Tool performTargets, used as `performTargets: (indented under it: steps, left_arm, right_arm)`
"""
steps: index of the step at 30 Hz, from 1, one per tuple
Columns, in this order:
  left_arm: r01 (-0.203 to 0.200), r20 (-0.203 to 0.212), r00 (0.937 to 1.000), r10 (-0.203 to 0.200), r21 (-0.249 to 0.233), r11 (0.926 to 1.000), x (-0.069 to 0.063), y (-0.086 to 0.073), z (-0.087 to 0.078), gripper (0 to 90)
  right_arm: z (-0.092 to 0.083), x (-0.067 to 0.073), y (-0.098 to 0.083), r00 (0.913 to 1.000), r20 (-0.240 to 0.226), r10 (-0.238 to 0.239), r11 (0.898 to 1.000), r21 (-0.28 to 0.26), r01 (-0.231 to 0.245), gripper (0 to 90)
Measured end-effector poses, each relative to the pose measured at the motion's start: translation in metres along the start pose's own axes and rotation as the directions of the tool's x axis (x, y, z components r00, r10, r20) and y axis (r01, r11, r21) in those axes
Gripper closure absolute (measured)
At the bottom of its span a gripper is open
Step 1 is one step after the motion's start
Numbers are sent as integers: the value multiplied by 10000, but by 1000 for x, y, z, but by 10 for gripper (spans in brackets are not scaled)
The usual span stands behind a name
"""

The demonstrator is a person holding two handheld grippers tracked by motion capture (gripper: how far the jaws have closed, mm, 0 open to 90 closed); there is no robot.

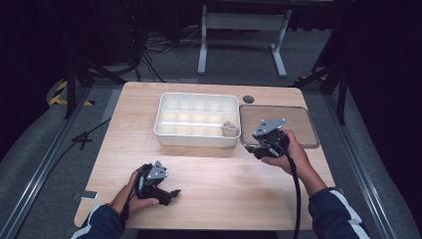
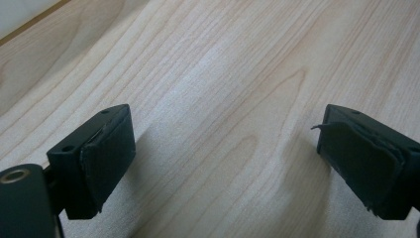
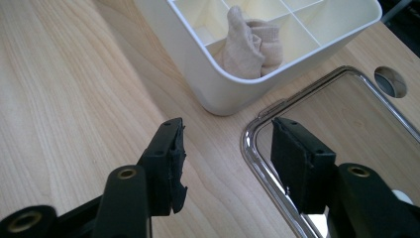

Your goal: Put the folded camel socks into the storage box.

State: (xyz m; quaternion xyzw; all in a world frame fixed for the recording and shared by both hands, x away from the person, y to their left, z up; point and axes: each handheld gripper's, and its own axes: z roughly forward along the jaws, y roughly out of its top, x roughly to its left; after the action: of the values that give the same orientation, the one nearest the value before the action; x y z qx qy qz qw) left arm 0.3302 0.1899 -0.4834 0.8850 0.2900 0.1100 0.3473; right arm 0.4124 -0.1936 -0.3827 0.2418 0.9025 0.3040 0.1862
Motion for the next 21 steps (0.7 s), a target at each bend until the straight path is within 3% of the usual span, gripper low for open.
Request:
performTargets:
  steps: [12,21]
  left_arm:
    - [0,3,10000,0,-4,10000,0,0,0,81]
    - [-2,-3,10000,2,-6,10000,0,0,0,81]
  right_arm:
    - [1,9,-21,9986,196,-494,9973,550,483,449]
    - [-1,14,-43,9990,261,-359,9969,707,340,432]
